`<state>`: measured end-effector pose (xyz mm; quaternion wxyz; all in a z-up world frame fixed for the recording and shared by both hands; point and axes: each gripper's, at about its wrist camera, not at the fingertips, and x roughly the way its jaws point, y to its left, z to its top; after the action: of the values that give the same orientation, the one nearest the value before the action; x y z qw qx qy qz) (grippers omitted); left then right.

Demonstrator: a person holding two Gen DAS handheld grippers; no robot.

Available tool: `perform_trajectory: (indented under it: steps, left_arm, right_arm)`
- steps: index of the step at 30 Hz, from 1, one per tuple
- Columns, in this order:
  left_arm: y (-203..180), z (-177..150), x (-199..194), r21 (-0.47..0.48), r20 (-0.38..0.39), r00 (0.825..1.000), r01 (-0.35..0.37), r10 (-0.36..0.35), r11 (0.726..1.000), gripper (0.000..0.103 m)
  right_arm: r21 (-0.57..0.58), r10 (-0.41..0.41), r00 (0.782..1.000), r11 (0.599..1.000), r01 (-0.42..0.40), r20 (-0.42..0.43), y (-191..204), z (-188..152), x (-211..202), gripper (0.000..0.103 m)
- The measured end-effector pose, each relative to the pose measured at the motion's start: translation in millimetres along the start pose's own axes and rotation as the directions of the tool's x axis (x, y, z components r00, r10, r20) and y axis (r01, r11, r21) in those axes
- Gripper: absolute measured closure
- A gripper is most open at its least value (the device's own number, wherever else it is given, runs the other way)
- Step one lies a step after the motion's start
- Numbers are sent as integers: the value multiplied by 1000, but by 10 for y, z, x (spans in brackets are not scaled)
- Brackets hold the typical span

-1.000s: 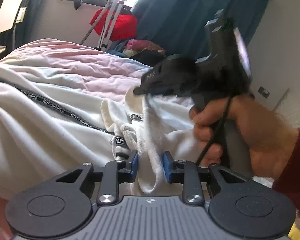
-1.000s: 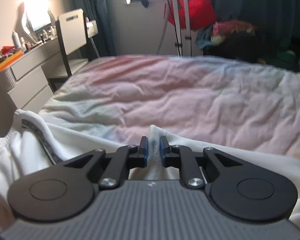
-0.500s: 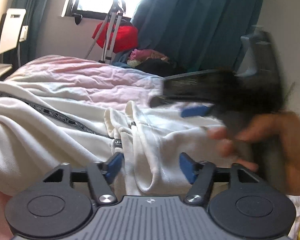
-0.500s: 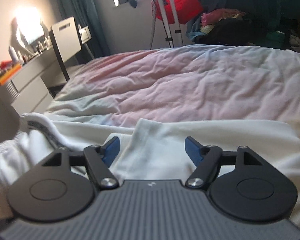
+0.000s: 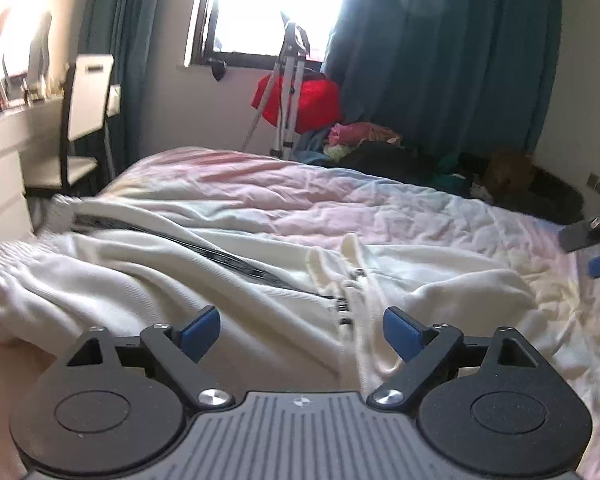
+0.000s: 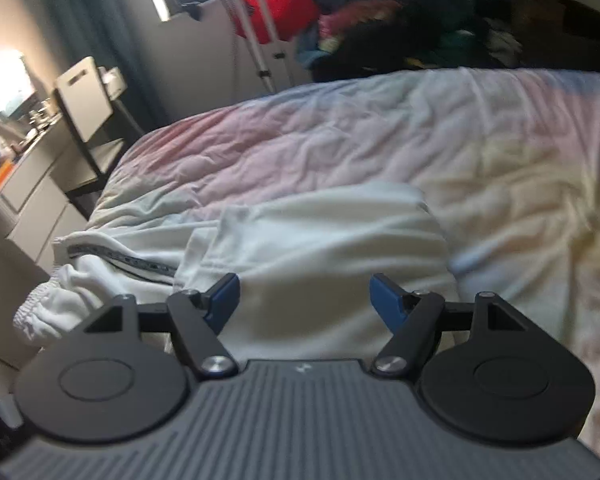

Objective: Fold clothes

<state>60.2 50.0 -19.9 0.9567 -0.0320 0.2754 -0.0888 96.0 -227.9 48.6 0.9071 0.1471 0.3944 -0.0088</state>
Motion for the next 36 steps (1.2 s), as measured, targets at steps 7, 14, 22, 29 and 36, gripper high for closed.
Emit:
perform_trajectory:
  steps: [7,14,22,29,36]
  left_arm:
    - [234,23,-229,-19,-47,997,-60,59,998,7]
    - [834,100,-329,-278,-124,992,-67,33,958,5]
    - [1756,-81,-153,-697,-170,982,-59,-86,714,5]
    - [2284,-221,113,-850,-124,992,-108,2,516,6]
    - [2326,-127,329,-829,-74,991,-124,112,545,23]
  right_arm:
    - [-80,-6,999,997,9,35,274,55,-358,29]
    - [-87,94,990,993,-84,107,124,-103,-380,9]
    - [-106,163,969,984,-145,185,-63,-481,-116,0]
    - [-162,158,949,980,-116,273,-12,-835,294,0]
    - [-313,119,930,950,-5,348,187,-993,702,0]
